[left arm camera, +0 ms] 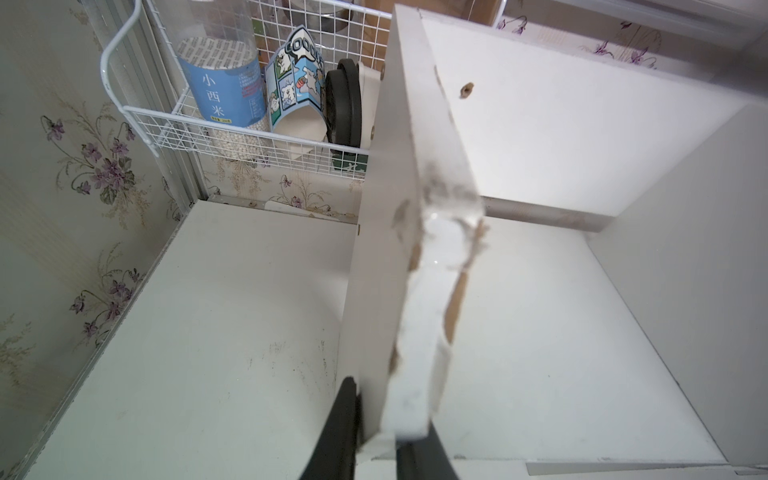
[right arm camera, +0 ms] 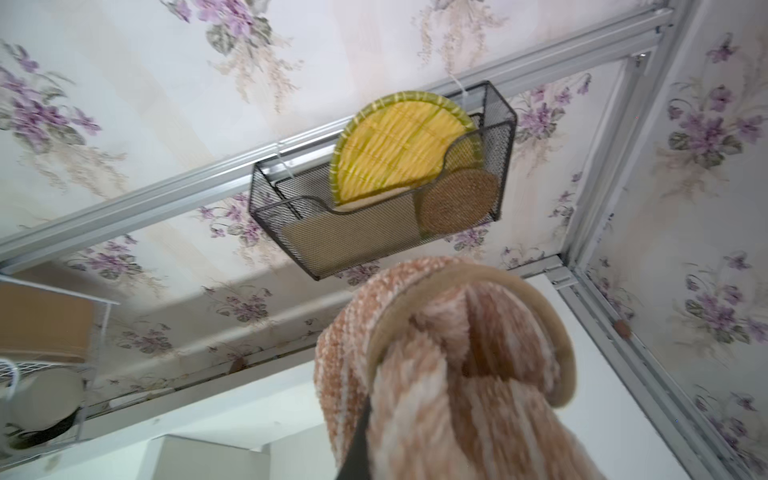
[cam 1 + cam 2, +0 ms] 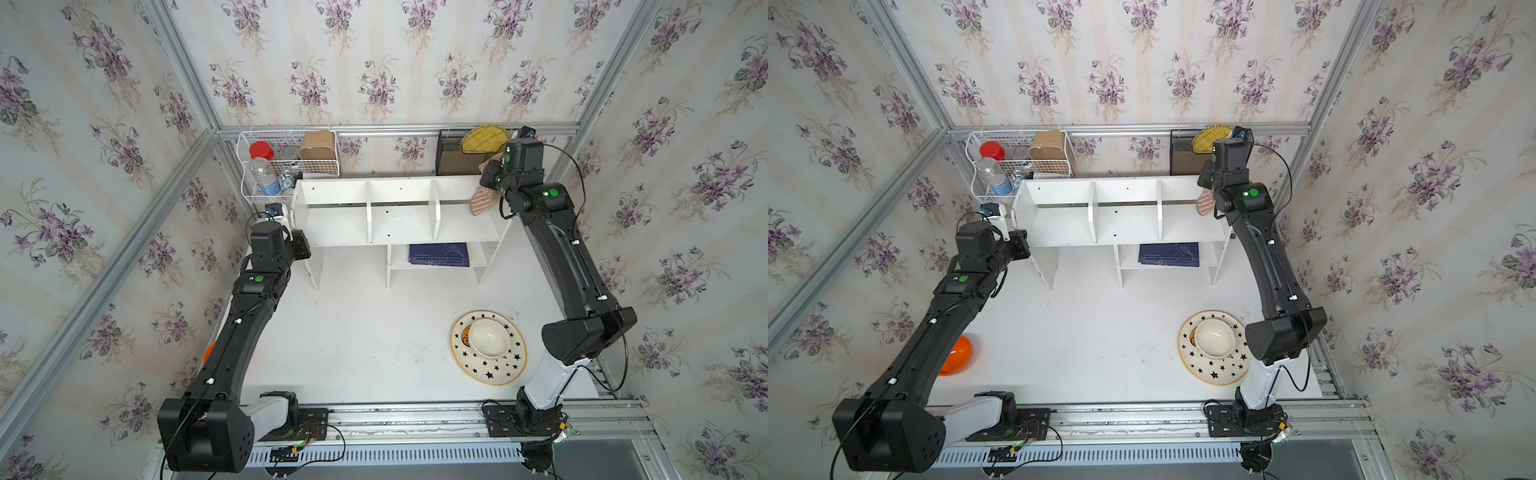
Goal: Wipe the bookshelf clean with a cloth
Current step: Wipe the dust from the shelf.
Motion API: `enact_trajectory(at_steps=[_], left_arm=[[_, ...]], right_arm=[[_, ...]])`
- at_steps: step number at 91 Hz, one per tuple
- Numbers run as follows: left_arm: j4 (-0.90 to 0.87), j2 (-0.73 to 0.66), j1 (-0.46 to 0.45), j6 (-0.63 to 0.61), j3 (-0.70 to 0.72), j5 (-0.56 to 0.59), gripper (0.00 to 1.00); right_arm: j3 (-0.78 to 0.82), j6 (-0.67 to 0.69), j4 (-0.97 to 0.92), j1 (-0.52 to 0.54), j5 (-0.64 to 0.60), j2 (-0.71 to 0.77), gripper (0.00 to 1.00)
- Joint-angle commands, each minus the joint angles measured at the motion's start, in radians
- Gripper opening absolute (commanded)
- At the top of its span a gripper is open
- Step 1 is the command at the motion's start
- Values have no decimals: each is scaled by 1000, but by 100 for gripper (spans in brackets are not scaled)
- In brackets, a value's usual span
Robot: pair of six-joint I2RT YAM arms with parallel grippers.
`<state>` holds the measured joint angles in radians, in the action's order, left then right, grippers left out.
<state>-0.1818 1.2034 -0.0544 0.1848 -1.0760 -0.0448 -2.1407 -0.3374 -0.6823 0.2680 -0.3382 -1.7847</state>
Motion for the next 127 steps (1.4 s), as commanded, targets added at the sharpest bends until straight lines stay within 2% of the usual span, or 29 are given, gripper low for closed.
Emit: enact_trajectory(at_steps=[1, 18, 26, 38, 49, 59, 68, 77, 91, 104, 115, 127], left_arm=[[-20, -4, 0, 82, -6, -44, 0], [-20, -10, 1, 77, -4, -38, 0], [-19, -8, 0, 79, -5, -40, 0], [-18, -9, 0, 81, -5, -43, 0], [-18, -10, -1, 80, -4, -41, 0], [-18, -11, 0, 78, -4, -38, 0], [-18, -13, 1, 76, -4, -36, 0], [-19, -15, 0, 74, -4, -33, 0], [-19, -23, 1, 70, -2, -26, 0], [-19, -19, 1, 72, -2, -27, 0], [-19, -22, 1, 70, -4, -29, 0], [-19, -22, 0, 70, -2, -27, 0]], right_arm=[[24, -9, -32, 1, -35, 25, 0], [-16, -47, -53, 7, 47, 31, 0], [-35, -47, -41, 41, 92, 41, 0], [-34, 8, 38, 163, 137, 60, 0], [-36, 58, 134, 279, 238, 40, 0], [-59, 52, 203, 354, 256, -7, 0], [-91, 24, 222, 359, 274, -67, 0], [-102, 25, 230, 359, 220, -108, 0], [-120, 12, 180, 336, 56, -127, 0], [-113, -15, 155, 291, 27, -111, 0], [-116, -23, 153, 283, 50, -119, 0], [-137, -40, 170, 284, 166, -152, 0]])
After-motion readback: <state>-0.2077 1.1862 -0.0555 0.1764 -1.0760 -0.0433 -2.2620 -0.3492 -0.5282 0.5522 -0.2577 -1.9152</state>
